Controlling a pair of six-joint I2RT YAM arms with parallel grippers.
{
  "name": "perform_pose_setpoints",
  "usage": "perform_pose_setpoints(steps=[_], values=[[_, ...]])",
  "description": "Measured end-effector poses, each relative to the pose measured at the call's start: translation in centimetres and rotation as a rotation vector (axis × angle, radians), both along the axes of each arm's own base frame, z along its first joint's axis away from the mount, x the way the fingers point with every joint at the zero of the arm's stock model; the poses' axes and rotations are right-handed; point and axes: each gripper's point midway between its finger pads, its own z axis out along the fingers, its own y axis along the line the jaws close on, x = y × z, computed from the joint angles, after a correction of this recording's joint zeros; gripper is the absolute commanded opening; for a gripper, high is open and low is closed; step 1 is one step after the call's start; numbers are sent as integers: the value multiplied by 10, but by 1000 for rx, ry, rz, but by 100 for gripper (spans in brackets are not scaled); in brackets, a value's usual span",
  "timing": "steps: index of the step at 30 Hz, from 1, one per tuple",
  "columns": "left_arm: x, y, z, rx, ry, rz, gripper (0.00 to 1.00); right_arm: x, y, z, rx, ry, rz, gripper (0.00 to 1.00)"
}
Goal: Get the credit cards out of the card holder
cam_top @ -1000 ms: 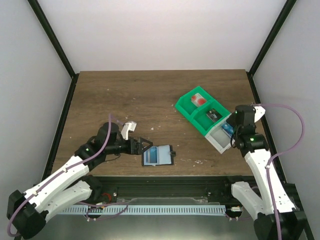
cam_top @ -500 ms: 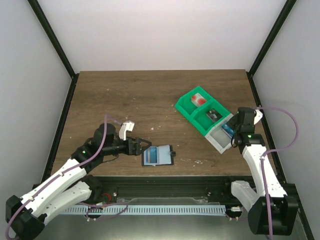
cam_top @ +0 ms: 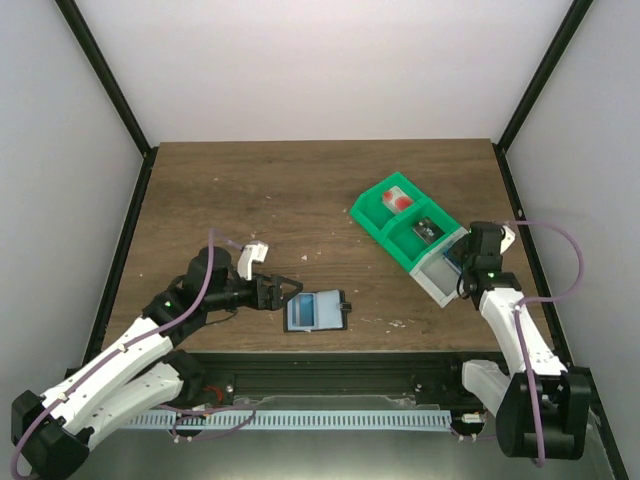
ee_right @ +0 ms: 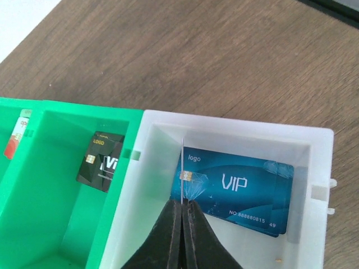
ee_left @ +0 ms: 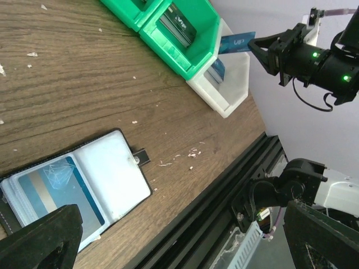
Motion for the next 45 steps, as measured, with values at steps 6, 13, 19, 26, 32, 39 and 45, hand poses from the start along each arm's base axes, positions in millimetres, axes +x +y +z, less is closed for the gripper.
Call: perform_pose_setpoints(steps=[6, 13, 19, 26, 32, 39, 45], values=[[3, 2, -1, 8, -6, 17, 100, 5, 1, -21, 21, 30, 20, 1], [4, 2, -1, 13, -11, 21, 100, 15, -3, -22, 61, 6, 42, 1], [4, 4, 1, 15, -25, 26, 100, 17, -3, -23, 88, -8, 61, 1], [4, 5, 2, 14, -35, 29, 100, 15, -12, -34, 92, 15, 48, 4], [4, 5, 2, 14, -35, 30, 100, 14, -18, -44, 90, 47, 30, 10], [4, 5, 3, 13, -36, 30, 100, 12, -21, -56, 90, 92, 16, 16], [4, 5, 3, 13, -36, 30, 100, 11, -31, -52, 68, 136, -37, 18]])
